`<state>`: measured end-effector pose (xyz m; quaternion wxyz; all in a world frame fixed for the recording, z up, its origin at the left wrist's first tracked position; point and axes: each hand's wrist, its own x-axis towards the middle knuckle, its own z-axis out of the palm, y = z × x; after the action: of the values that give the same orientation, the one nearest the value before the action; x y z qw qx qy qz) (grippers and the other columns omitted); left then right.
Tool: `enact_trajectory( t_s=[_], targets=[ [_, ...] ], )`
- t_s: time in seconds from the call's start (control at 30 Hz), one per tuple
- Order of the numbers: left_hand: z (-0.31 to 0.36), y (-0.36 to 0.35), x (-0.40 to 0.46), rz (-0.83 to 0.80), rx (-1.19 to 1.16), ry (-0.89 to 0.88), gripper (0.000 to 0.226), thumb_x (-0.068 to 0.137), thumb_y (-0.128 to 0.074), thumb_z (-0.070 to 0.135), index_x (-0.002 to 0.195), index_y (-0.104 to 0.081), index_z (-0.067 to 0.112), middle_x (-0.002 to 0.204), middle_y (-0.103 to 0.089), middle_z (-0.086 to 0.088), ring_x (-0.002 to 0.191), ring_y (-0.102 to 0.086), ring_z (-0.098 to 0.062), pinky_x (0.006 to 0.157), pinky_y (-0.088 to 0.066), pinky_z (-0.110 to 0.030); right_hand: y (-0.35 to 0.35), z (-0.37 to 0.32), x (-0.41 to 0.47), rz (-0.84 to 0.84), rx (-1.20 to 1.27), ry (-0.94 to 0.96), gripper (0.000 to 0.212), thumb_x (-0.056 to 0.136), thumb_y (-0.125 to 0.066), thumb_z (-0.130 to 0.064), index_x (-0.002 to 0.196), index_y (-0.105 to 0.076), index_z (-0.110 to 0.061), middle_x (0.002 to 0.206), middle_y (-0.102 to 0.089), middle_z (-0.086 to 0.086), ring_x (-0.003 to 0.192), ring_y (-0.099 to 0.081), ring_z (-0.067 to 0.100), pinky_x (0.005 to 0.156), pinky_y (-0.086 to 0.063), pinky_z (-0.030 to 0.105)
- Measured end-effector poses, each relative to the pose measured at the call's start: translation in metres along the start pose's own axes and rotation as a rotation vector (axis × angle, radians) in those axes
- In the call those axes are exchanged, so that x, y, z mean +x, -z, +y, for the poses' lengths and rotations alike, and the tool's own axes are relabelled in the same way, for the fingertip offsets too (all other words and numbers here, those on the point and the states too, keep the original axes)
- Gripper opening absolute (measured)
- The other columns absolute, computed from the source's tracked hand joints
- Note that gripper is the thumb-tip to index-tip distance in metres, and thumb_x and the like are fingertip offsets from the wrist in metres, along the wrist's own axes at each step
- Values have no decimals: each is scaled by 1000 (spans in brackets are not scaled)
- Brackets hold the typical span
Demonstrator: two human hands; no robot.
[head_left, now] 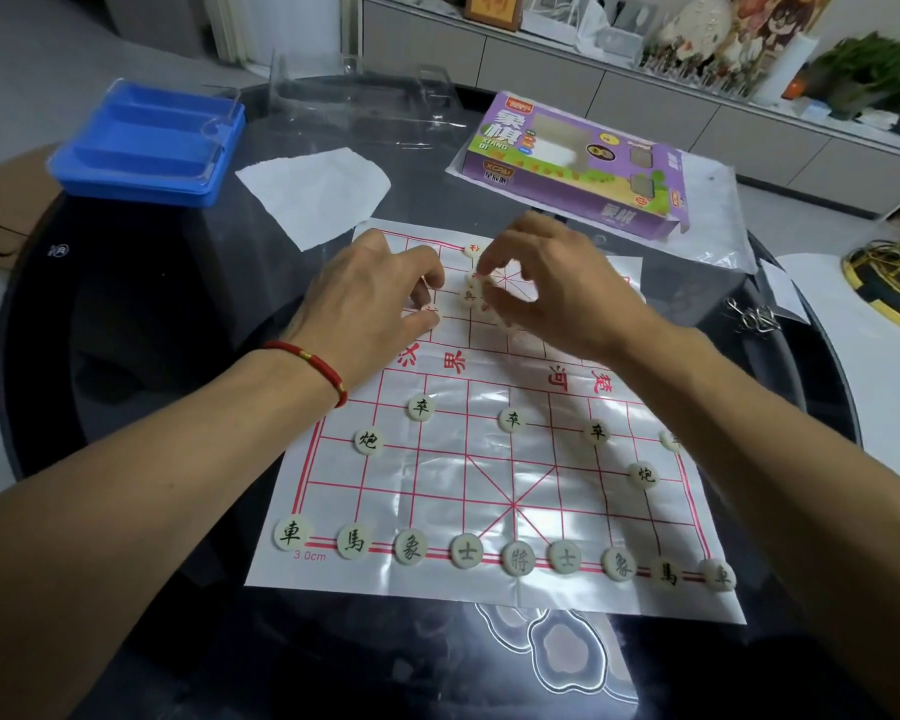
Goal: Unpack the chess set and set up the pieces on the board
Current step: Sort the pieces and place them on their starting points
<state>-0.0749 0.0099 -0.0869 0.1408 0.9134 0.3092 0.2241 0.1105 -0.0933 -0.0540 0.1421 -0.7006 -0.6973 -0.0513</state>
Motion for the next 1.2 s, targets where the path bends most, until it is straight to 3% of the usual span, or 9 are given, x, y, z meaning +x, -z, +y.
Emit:
enact_trajectory(
  t_s=[0.07, 0.2, 0.3, 0.43, 0.83, 1.07, 1.2],
  targets=[
    [0, -1, -1, -1, -10, 5, 33, 86, -76, 37, 116, -65, 29, 104, -66, 0, 96, -55, -13, 86, -47, -29, 10, 13, -3, 29, 58, -86, 17, 96, -66, -23, 110, -71, -15, 106, -67, -1, 78, -52, 3, 63, -38, 7],
    [0, -3, -1, -9, -36, 18, 32, 86, -76, 36, 115, -65, 29, 106, -64, -2, 91, -52, -10, 87, -48, -31, 27, 43, -13, 93, 102, -266, 15, 96, -66, -21, 109, -71, -14, 99, -65, -7, 73, -53, -6, 59, -41, 3],
    [-1, -5, 0, -21, -35, 25, 32, 87, -75, 35, 117, -65, 29, 107, -64, -2, 90, -51, -11, 84, -44, -27, 37, 73, -22, 105, 56, -367, 19, 96, -67, -20, 113, -71, -12, 102, -65, -4, 81, -57, 5, 64, -37, 4],
    [0, -5, 0, -45, -45, 34, 33, 88, -74, 34, 119, -64, 29, 108, -65, -2, 90, -52, -11, 84, -43, -26, 38, 108, -40, 105, 63, -512, 23, 96, -68, -24, 117, -69, -15, 109, -69, 2, 88, -62, 16, 66, -42, 16],
    [3, -1, 1, -94, -36, 46, 37, 88, -73, 36, 123, -63, 28, 112, -65, -3, 94, -53, -15, 89, -51, -35, 19, 116, -50, 16, -41, -512, 26, 96, -68, -28, 116, -72, -11, 109, -72, 8, 91, -60, 17, 83, -57, 41],
    [5, 2, 1, -111, -41, 33, 39, 88, -73, 34, 125, -62, 27, 114, -65, -4, 95, -52, -14, 92, -51, -36, 22, 106, -44, 93, -6, -488, 24, 96, -67, -28, 112, -72, -11, 105, -73, 6, 87, -62, 16, 82, -59, 41],
    [5, 5, 1, -107, -87, 10, 38, 89, -72, 34, 125, -62, 25, 113, -67, 1, 97, -50, -11, 91, -49, -33, 25, 77, -24, 160, 30, -358, 18, 96, -66, -22, 108, -74, -11, 98, -73, 4, 80, -63, 14, 76, -59, 36]
  ],
)
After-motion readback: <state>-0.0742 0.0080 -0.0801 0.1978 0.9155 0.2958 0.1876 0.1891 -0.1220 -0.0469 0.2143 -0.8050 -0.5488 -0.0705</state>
